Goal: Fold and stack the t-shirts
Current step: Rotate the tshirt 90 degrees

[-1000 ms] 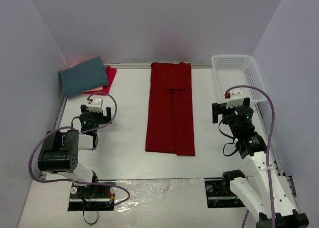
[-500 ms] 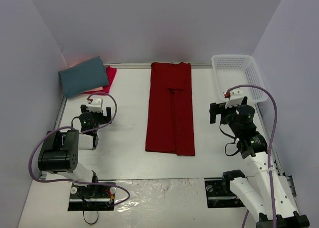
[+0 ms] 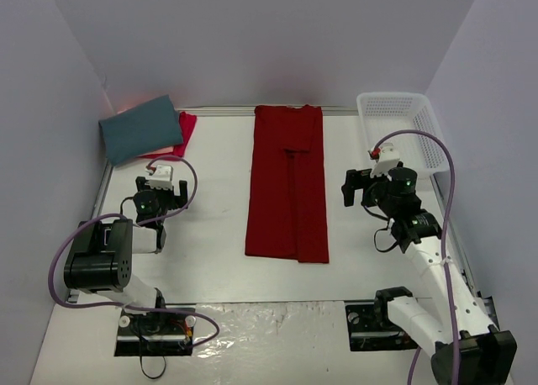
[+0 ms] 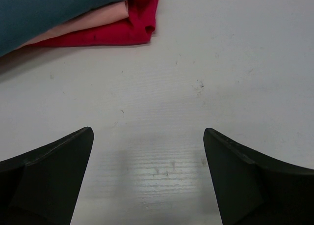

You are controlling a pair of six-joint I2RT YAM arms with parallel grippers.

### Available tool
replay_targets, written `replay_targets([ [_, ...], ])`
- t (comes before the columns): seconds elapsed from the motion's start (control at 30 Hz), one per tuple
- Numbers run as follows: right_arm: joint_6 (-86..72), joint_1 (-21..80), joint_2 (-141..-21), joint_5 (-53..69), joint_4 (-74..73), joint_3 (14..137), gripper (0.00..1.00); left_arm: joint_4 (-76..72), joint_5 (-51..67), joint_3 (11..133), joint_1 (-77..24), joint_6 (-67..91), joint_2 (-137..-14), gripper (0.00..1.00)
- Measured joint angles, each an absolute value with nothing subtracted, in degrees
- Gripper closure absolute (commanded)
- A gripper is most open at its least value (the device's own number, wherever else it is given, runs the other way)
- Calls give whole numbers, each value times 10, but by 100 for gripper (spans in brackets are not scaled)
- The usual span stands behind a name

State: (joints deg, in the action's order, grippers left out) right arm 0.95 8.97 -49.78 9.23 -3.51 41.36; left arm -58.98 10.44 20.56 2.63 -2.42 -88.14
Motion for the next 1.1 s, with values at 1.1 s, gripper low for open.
replay_targets([
  [1.1,-154,100,-535,118,76,356,0,-590,104,206,26,-24,-881,6],
])
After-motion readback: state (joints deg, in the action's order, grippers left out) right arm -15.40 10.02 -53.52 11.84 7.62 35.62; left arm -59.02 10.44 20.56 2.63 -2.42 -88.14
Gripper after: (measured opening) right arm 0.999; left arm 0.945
